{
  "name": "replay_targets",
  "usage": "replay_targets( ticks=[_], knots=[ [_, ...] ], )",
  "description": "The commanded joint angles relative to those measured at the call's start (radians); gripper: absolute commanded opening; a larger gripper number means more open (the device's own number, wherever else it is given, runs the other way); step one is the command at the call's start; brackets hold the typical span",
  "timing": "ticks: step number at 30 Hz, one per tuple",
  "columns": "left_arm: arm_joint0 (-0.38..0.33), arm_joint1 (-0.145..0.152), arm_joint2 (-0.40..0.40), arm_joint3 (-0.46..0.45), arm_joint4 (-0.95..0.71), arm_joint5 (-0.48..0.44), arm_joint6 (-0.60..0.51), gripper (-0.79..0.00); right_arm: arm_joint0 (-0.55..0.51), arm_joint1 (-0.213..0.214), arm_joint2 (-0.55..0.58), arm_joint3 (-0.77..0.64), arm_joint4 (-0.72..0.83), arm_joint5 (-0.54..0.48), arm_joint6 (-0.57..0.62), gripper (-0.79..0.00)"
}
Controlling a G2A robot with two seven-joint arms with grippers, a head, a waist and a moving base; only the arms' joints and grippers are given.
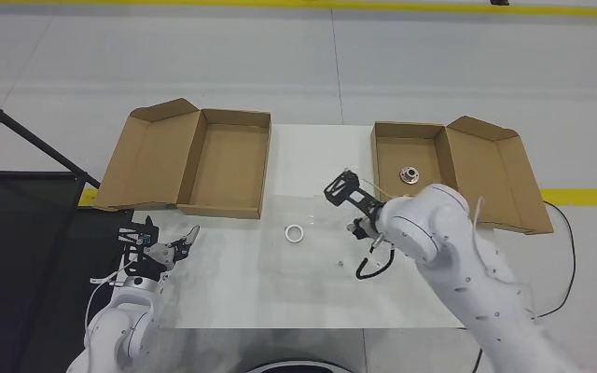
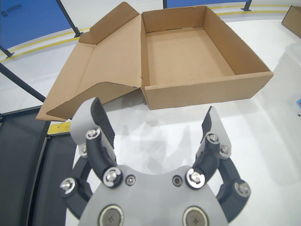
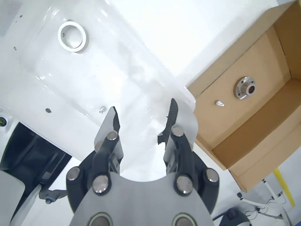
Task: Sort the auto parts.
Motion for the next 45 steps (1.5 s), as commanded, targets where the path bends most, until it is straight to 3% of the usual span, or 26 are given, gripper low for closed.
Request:
replay_targets(
  ticks=[1, 11, 13, 18, 21, 28, 32, 45],
  knots=[
    [0.000, 0.000, 0.000, 0.000, 0.000, 0.000, 0.000, 0.000, -0.001, 0.000, -0.025, 0.009, -0.001, -0.010, 0.000, -0.357],
    [0.000, 0.000, 0.000, 0.000, 0.000, 0.000, 0.000, 0.000, 0.014, 0.016, -0.125, 0.046, 0.067, -0.075, 0.000, -0.320],
    [0.000, 0.000, 0.000, 0.000, 0.000, 0.000, 0.000, 0.000, 0.025, 0.020, -0.148, 0.072, 0.080, -0.081, 0.000, -0.274],
    [0.000, 0.000, 0.000, 0.000, 0.000, 0.000, 0.000, 0.000, 0.059, 0.027, -0.195, 0.117, 0.130, -0.086, 0.000, -0.296],
    [0.000, 0.000, 0.000, 0.000, 0.000, 0.000, 0.000, 0.000, 0.077, 0.032, -0.224, 0.146, 0.156, -0.084, 0.000, -0.252],
    [0.000, 0.000, 0.000, 0.000, 0.000, 0.000, 0.000, 0.000, 0.114, 0.040, -0.284, 0.174, 0.195, -0.071, 0.000, -0.308],
    [0.000, 0.000, 0.000, 0.000, 0.000, 0.000, 0.000, 0.000, 0.131, 0.041, -0.314, 0.189, 0.217, -0.073, 0.000, -0.394],
    [0.000, 0.000, 0.000, 0.000, 0.000, 0.000, 0.000, 0.000, 0.188, 0.020, -0.384, 0.254, 0.267, -0.081, 0.000, -0.502]
  ],
)
